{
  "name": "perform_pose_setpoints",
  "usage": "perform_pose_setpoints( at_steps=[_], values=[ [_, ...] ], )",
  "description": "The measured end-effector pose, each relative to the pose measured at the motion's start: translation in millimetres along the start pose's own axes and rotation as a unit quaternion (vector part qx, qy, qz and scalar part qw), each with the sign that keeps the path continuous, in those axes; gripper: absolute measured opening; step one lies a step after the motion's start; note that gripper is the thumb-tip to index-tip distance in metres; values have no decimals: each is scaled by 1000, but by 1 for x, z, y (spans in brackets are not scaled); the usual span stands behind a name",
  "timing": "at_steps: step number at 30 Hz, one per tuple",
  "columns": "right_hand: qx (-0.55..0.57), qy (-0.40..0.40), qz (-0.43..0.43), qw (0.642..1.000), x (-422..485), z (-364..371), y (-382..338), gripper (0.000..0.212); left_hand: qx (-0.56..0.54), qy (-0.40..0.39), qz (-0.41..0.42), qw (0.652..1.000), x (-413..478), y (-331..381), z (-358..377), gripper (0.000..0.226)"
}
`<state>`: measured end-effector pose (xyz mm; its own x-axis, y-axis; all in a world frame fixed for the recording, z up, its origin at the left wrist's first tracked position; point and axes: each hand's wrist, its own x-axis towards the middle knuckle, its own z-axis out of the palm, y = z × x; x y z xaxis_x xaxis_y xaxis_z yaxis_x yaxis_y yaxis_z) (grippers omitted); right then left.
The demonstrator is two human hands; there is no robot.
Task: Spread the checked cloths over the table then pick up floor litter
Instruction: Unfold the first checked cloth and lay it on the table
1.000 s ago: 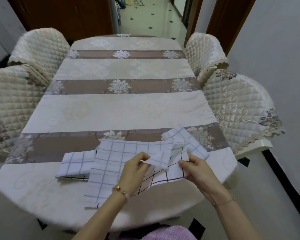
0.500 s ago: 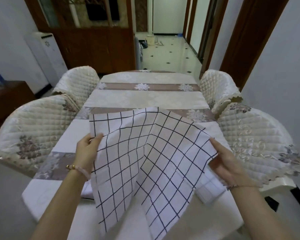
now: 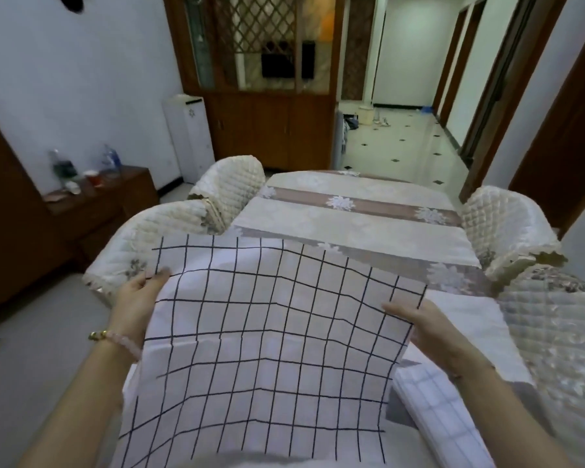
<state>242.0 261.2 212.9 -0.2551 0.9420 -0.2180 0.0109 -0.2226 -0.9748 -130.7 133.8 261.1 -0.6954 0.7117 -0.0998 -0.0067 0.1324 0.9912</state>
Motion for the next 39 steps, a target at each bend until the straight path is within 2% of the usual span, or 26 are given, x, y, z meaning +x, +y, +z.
perform_pose_setpoints(
  at_steps=[4, 7, 10, 12, 16, 19, 21, 27, 31, 33, 39],
  values=[
    [-104, -49, 18, 993, 13, 62, 24, 31, 13, 67, -26, 997, -9, -14, -52, 17],
    [-111, -67, 0, 992, 15, 113, 22, 11, -2, 111, -38, 993, -21, -27, -108, 19],
    [-111, -111, -39, 987, 12, 171, 15, 5, -8, 159, -50, 986, -33, -43, -169, 18],
    [-127, -138, -53, 981, 10, 215, 14, 15, -18, 190, -69, 979, -39, -57, -214, 14],
    [-144, -167, -61, 974, 0, 311, 25, 20, -5, 245, -101, 964, -44, -94, -304, 25],
    [-153, -193, -56, 968, -19, 387, 49, 18, -3, 285, -116, 952, -50, -126, -364, 31],
    [-173, -210, -52, 961, -32, 437, 76, 27, -15, 292, -143, 945, -60, -152, -400, 28],
    [-243, -227, 35, 942, -57, 542, 145, 29, -61, 291, -206, 932, -73, -200, -481, 24],
    [-249, -230, 45, 940, -35, 595, 139, 21, -58, 295, -202, 932, -36, -199, -521, 27],
    [-247, -231, 40, 940, -10, 622, 132, 32, -56, 311, -194, 929, -5, -196, -537, 28],
    [-240, -235, 34, 941, 77, 709, 129, 44, -43, 326, -169, 929, 117, -189, -563, 20]
  ],
)
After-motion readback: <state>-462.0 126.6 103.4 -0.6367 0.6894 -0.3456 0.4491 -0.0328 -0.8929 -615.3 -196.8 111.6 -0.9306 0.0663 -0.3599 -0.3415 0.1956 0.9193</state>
